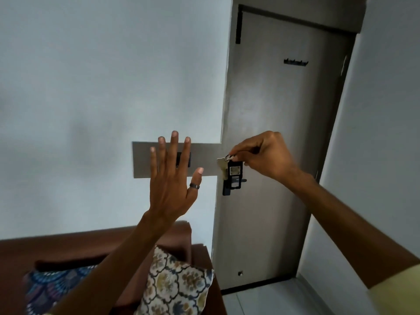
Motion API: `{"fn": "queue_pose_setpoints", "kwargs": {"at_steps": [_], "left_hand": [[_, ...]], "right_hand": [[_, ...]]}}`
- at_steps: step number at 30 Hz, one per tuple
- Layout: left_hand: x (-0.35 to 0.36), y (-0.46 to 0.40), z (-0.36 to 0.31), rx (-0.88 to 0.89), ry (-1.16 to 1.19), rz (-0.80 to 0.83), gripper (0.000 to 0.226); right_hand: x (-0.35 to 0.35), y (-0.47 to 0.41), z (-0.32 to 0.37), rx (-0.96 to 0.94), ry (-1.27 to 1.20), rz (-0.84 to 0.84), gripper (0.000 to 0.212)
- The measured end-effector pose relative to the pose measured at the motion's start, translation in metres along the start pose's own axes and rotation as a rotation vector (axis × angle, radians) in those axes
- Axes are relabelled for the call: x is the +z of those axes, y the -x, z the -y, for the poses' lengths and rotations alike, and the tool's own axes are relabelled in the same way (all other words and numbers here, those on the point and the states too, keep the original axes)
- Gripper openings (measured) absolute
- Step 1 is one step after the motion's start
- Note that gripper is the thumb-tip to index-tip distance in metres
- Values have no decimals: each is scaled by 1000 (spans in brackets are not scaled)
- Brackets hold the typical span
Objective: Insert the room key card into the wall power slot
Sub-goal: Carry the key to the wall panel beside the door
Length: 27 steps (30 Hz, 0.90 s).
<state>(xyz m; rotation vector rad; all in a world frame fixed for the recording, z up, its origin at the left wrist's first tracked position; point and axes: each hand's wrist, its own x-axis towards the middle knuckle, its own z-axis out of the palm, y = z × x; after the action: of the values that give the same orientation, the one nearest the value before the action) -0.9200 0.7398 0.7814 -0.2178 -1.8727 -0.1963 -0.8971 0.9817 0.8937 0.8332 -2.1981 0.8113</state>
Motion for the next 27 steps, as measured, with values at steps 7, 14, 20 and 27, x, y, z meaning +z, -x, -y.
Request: {"fn": "queue_pose_setpoints", "kwargs": {"at_steps": [7,14,20,27], "left_hand": [[107,-28,-38,20,-51,32,75],[196,-37,-60,-35,-197,86,75],[250,-56,-82,-67,-315,40,75],[285,-51,-79,-107,-405,63,75]], "right_hand": [[-12,-33,-126,-8,41,11,24],[-13,-82,-260,-73,-27,-20,24],[-9,-120,-344,-201,-120,-17,20],[21,-156,-397,-269,-263,-5,20]]}}
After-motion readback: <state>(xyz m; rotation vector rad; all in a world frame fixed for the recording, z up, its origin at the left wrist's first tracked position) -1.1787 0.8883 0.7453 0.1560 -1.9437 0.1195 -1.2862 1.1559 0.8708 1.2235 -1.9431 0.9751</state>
